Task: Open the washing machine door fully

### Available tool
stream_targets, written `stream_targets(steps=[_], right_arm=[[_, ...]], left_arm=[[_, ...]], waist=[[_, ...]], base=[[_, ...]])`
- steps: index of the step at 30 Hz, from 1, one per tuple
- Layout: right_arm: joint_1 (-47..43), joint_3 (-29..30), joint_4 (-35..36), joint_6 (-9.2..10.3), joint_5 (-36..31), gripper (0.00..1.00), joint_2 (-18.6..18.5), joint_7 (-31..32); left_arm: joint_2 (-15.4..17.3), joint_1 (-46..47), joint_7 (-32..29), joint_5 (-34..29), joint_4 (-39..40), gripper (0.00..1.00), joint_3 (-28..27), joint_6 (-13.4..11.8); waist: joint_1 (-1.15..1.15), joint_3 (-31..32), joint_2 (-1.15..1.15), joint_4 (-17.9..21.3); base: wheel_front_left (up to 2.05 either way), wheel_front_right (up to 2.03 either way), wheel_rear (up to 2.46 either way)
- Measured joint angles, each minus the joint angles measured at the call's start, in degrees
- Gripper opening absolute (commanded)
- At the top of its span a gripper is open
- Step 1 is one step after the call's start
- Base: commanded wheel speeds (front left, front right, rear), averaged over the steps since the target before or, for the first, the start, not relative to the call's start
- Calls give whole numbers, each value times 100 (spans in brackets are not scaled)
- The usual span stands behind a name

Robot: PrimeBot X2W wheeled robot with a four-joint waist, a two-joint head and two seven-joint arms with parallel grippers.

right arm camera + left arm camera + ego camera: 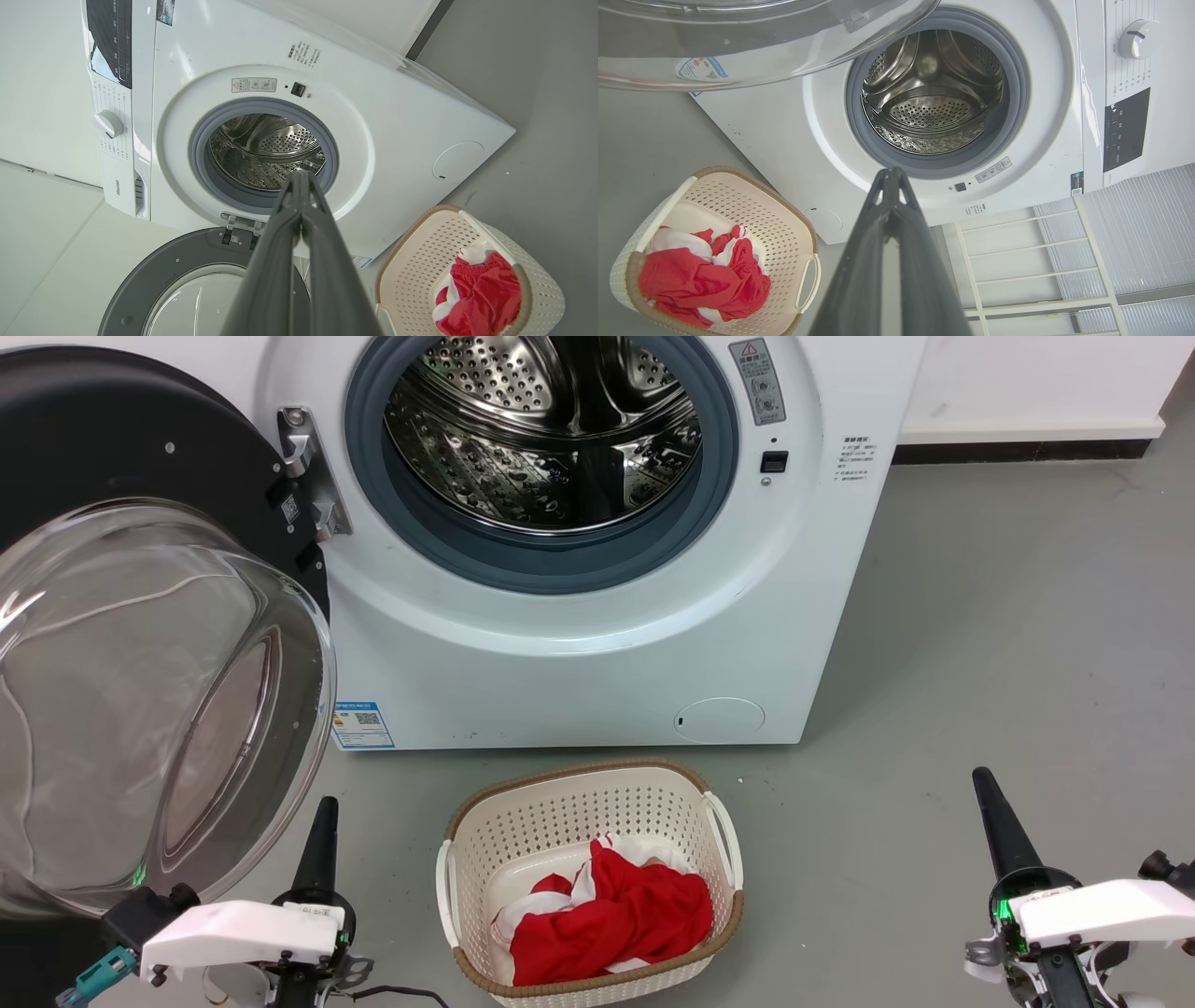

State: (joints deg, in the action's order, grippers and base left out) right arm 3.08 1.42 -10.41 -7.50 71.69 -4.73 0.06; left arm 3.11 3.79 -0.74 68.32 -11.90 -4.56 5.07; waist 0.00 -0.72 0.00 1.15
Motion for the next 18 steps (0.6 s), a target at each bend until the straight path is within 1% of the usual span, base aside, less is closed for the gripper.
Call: stream_targets(steps=[18], right_arm=[[105, 113, -136, 0, 909, 0, 0, 186]], left_arm=[[-10, 102, -240, 969, -89, 0, -87, 99]], waist=[[0, 19, 0, -41]], base=[[0, 0, 0]])
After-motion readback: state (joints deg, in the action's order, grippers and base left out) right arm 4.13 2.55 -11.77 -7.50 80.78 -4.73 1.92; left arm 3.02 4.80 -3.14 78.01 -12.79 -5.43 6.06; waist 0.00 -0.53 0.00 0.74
